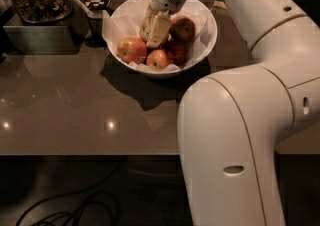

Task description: Pick apple from white bowl

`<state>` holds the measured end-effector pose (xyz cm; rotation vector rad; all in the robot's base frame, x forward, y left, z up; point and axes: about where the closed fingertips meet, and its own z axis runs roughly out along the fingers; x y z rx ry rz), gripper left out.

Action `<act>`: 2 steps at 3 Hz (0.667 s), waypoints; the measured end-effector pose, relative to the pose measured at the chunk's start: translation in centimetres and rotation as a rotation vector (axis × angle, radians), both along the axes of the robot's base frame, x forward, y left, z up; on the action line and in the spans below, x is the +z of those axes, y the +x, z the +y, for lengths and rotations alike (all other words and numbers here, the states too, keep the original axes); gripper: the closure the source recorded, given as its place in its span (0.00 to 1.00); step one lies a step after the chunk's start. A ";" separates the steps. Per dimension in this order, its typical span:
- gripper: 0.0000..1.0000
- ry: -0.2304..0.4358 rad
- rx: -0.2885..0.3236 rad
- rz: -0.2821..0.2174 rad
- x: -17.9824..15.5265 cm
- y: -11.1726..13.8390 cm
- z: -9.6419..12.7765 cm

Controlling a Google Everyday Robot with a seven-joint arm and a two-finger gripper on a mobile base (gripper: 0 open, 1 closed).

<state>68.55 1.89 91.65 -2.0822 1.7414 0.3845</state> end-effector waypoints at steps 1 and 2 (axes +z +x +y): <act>1.00 0.025 0.005 -0.044 1.6 -0.6 -0.5; 1.00 0.055 0.051 -0.088 4.5 -3.3 -1.2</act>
Offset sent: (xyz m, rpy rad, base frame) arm -0.0879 -0.0305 0.0838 0.0759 -0.1273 0.1226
